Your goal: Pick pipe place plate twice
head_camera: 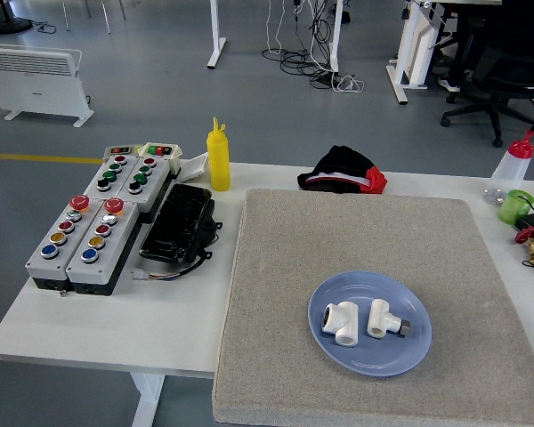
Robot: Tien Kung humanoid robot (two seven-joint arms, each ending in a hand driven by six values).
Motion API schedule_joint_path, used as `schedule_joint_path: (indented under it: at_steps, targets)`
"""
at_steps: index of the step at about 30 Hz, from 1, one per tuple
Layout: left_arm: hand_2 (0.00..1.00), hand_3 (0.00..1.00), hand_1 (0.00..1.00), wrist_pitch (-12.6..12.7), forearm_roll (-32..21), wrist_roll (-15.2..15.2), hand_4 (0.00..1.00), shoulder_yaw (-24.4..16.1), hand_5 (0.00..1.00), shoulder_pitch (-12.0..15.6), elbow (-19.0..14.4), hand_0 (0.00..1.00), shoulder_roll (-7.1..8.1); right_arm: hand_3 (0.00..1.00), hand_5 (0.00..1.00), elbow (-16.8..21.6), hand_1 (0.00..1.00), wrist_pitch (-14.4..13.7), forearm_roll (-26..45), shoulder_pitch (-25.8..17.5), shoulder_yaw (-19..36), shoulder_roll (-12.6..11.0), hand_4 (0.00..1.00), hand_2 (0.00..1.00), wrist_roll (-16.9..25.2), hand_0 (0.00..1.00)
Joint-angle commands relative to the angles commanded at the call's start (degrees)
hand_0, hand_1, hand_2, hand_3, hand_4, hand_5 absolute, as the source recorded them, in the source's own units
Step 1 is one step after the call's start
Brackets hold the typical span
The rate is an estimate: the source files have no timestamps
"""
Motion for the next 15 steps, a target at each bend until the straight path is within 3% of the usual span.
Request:
schedule_joint_path:
  at_steps: [1, 11, 15]
  targets:
    - [0.619, 0.613, 0.578, 0.0, 0.1, 0.1, 0.463, 0.0, 0.998, 0.1, 0.0, 0.582, 0.0, 0.862, 0.707, 0.0, 0.86, 1.0, 0.2, -0.3, 0.6, 0.0, 0.578, 0.954, -0.6, 0.925]
    - [0.62, 0.614, 0.578, -0.1, 0.9, 0.4, 0.462, -0.2, 0.998, 0.5, -0.1, 0.582, 0.0, 0.869, 0.674, 0.0, 0.865, 6.1, 0.4, -1.8, 3.1, 0.1, 0.62, 0.976, -4.2, 0.938]
    - [0.619, 0.614, 0.578, -0.2, 0.7, 0.3, 0.463, 0.0, 0.998, 0.6, 0.0, 0.583, 0.0, 0.866, 0.649, -0.1, 0.843, 6.1, 1.5, -2.0, 3.2, 0.2, 0.627, 0.964, -3.6, 0.892]
